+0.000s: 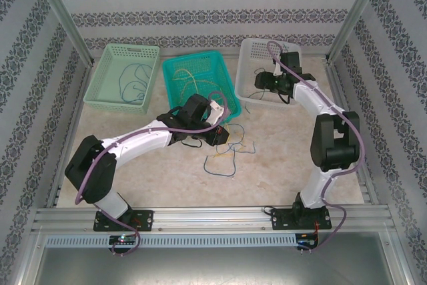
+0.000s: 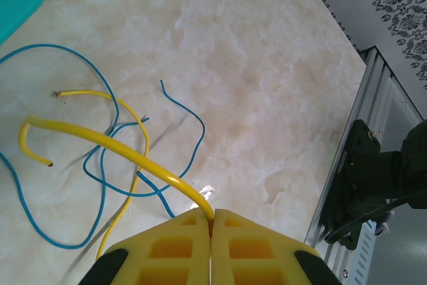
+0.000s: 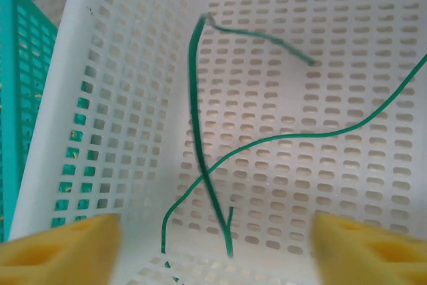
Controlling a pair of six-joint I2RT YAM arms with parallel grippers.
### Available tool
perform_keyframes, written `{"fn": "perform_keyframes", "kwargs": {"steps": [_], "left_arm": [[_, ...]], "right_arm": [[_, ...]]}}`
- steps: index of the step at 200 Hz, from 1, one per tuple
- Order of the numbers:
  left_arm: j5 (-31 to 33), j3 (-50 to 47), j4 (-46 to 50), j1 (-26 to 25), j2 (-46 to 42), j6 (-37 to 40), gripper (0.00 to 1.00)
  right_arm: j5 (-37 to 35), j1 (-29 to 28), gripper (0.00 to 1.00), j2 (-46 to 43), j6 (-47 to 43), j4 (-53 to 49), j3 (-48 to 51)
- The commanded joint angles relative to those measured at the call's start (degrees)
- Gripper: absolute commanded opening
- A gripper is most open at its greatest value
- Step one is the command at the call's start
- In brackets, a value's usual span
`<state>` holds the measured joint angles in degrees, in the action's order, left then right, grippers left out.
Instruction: Untangle the cables
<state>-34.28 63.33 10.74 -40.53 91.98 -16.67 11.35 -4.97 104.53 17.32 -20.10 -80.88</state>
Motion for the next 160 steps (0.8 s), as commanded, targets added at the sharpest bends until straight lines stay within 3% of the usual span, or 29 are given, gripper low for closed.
{"fn": "perform_keyframes", "kwargs": {"steps": [1,62,160], "left_arm": [[-0.5,0.58,-0.37,-0.51,-1.7,0.63,0.06],[-2.1,2.8,-2.86,-0.45,-4.61,-1.94,0.06],[4.73,18.1,9.93,1.42,-13.61,1.26,0.06]], "right_arm": [[-0.88,-0.36,0.92,-4.63,-1.38,0.64,-1.76],[1.28,-2.32,0.98,-17.32,-0.06,-0.8,5.81],[0.46,-2.71,0.98,-26.76,4.16,1.7,19.13]]}}
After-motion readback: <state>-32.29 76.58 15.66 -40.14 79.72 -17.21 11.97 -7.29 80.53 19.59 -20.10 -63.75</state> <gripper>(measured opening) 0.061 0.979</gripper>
